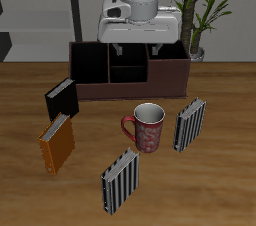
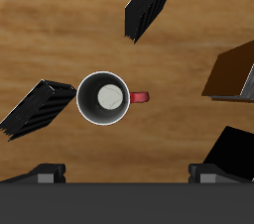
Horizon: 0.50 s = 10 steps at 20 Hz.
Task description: Place the right striped book into the back desk caddy's left compartment and place the orange book into the back desk caddy's left compartment and place the red mug into the back desk caddy's right compartment
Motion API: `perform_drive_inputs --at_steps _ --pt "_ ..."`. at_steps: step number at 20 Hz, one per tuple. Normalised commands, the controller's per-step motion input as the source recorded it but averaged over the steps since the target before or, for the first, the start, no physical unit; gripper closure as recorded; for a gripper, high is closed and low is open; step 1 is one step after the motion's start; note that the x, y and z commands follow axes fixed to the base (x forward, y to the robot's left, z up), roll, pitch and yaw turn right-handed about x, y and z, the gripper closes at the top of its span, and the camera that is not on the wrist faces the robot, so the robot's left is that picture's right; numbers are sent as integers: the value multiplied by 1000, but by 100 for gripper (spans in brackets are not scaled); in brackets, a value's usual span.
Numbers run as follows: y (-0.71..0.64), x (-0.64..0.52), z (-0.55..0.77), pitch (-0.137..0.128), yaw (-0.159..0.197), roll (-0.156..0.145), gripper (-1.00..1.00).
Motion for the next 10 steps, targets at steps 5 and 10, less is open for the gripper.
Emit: perform_drive_inputs --at_steps 5,10 --pt "-60 435 -87 36 -48 -12 -100" --pt "86 223 -124 -14 -4 15 -100"
